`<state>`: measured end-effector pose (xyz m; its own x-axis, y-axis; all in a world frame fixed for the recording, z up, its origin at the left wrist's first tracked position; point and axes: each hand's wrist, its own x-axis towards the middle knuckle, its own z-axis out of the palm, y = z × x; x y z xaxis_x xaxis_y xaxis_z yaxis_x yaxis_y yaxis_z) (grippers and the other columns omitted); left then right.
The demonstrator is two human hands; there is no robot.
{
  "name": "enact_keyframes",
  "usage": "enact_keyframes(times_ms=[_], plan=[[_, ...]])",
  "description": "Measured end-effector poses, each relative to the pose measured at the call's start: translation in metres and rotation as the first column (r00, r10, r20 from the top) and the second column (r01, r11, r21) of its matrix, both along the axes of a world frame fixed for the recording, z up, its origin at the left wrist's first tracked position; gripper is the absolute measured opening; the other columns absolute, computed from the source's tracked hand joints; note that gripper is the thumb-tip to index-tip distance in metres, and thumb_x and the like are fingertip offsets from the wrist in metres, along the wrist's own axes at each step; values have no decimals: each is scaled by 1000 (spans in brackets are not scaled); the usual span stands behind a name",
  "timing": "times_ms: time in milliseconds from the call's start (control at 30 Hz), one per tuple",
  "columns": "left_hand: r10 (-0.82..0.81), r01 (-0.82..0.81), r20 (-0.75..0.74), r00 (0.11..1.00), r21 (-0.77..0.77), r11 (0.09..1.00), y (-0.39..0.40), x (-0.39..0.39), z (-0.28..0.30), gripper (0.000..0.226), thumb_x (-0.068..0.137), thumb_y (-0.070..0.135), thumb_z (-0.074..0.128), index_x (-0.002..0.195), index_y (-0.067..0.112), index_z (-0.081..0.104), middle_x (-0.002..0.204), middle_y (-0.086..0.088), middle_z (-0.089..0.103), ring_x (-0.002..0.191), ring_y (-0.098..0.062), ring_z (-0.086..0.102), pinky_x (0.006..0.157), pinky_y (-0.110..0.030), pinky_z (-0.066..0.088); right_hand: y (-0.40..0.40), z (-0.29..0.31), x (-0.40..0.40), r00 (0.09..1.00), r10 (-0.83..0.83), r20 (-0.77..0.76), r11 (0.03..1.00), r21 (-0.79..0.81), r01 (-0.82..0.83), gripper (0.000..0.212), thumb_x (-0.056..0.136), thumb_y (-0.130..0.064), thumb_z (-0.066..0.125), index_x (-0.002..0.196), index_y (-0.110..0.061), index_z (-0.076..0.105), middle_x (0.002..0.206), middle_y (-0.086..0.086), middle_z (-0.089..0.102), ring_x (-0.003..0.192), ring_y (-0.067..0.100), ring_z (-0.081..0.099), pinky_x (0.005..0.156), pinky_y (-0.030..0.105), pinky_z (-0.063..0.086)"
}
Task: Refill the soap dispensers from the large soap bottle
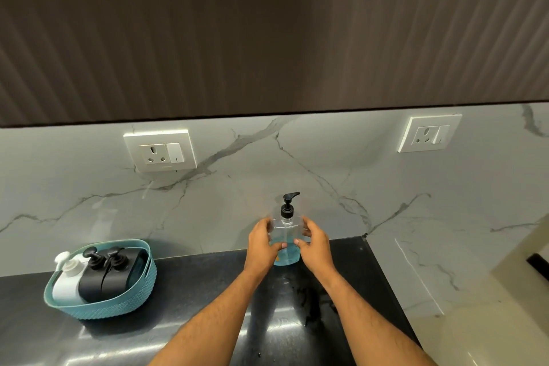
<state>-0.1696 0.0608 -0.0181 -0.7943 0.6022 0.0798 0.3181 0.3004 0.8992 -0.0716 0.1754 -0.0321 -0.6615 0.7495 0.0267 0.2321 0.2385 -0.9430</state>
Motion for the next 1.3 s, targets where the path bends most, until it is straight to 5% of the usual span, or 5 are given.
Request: enact_keyframes(times_ms=[700, 1100, 1300], plan=[[-10, 9, 11, 1000, 28, 1000, 19, 10, -3, 62, 80, 2, 84, 132, 9, 52, 130, -5, 60, 122, -23, 60, 106, -44, 54, 17, 3, 14, 1000, -14, 25, 1000, 12, 14, 62, 92, 1, 69, 148, -17, 50, 136, 0, 61, 125, 15, 58, 102, 35, 55], [3, -8, -85, 996, -64, 998, 11, 24, 6, 60, 81, 0, 73, 135, 9, 49, 129, -5, 54, 122, -22, 56, 106, -33, 50, 11, 10, 19, 1000, 24, 14, 999, 34, -25, 59, 90, -1, 71, 143, -21, 53, 127, -9, 63, 123, 12, 59, 100, 25, 52], [39, -70, -301, 953, -92, 993, -17, 32, 12, 64, 90, 21, 66, 147, 13, 39, 141, -1, 48, 131, -17, 48, 111, -27, 39, -2, 21, 34, 999, -12, 49, 949, 315, -4, 70, 93, -26, 73, 152, -15, 38, 149, 1, 45, 139, 12, 39, 112, 23, 33]])
